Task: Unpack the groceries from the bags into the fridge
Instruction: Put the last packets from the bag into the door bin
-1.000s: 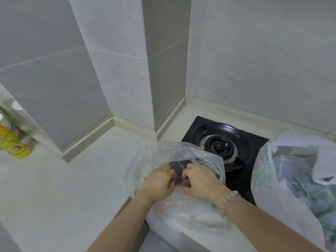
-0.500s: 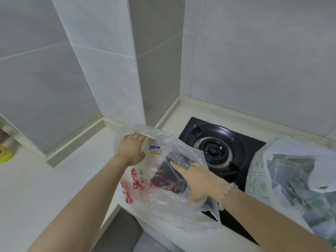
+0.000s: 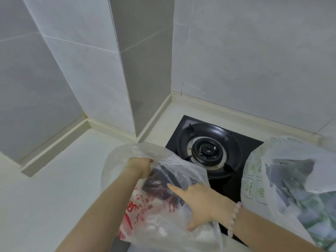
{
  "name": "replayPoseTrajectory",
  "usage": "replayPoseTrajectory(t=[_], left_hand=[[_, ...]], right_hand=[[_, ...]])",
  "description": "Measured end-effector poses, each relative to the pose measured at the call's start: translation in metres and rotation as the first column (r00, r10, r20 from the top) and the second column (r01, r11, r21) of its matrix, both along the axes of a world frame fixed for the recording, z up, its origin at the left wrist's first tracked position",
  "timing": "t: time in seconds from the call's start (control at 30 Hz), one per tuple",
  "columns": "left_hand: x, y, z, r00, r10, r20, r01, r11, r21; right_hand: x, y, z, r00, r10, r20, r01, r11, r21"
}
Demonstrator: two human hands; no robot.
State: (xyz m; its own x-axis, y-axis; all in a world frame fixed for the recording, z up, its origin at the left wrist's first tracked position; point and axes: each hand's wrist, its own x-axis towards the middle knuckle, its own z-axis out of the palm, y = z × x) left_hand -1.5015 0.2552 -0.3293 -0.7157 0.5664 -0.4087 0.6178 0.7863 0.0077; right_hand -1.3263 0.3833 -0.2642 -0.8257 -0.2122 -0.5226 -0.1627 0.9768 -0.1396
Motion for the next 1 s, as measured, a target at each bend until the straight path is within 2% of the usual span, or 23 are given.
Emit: replayPoseTrajectory(t=[0.07, 0.13, 0.2, 0.33, 0.47, 0.5, 0.57, 0.63, 0.7, 0.83, 0.93, 1.0], left_hand=[[-0.002, 0.006, -0.014, 0.995, -0.013, 0.099, 0.017, 0.999, -0.037], [-0.004, 0.009, -0.019, 0.994, -0.009, 0.106, 0.012, 1.0, -0.024], [-0.001, 0.01, -0.02, 0.998, -0.038, 0.057, 0.04, 0.998, -0.041], [0.002, 0.005, -0.018, 0.976, -0.217, -0.027, 0.217, 0.976, 0.001], [0.015, 0.002, 0.005, 0.972, -0.232, 0.028, 0.229, 0.97, 0.083], [0.02, 0.0, 0.013, 0.987, -0.151, 0.057, 0.142, 0.981, 0.134], [0.03, -0.006, 0.037, 0.993, -0.082, 0.079, 0.067, 0.983, 0.172], [0.037, -0.02, 0.053, 0.981, -0.118, 0.155, 0.088, 0.979, 0.186], [0.045, -0.038, 0.078, 0.975, -0.11, 0.192, 0.055, 0.961, 0.272], [0.05, -0.086, 0.127, 0.998, 0.045, 0.044, -0.06, 0.886, 0.46], [0.052, -0.128, 0.152, 0.981, 0.194, 0.0, -0.167, 0.846, 0.506], [0.053, -0.155, 0.164, 0.96, 0.277, -0.05, -0.216, 0.838, 0.502]], right_hand=[[0.003, 0.005, -0.006, 0.999, -0.008, 0.037, 0.008, 1.0, 0.006], [0.002, 0.01, -0.009, 0.999, -0.033, 0.036, 0.033, 0.999, 0.011], [0.001, 0.014, -0.009, 0.999, -0.036, -0.023, 0.037, 0.999, 0.01], [-0.01, 0.013, -0.008, 0.985, -0.005, -0.17, 0.004, 1.0, -0.007], [-0.033, 0.007, -0.002, 0.96, -0.06, -0.273, 0.03, 0.993, -0.115], [-0.04, 0.004, 0.004, 0.957, -0.054, -0.286, 0.021, 0.993, -0.119], [-0.053, 0.0, 0.022, 0.946, -0.022, -0.324, -0.014, 0.994, -0.106], [-0.066, -0.003, 0.038, 0.938, -0.004, -0.348, -0.031, 0.995, -0.095], [-0.081, -0.006, 0.048, 0.93, -0.018, -0.368, -0.012, 0.997, -0.08], [-0.111, -0.017, 0.068, 0.938, -0.084, -0.335, 0.078, 0.996, -0.032], [-0.13, -0.037, 0.081, 0.974, -0.112, -0.198, 0.111, 0.994, -0.017], [-0.137, -0.059, 0.089, 0.984, -0.087, -0.157, 0.078, 0.995, -0.061]])
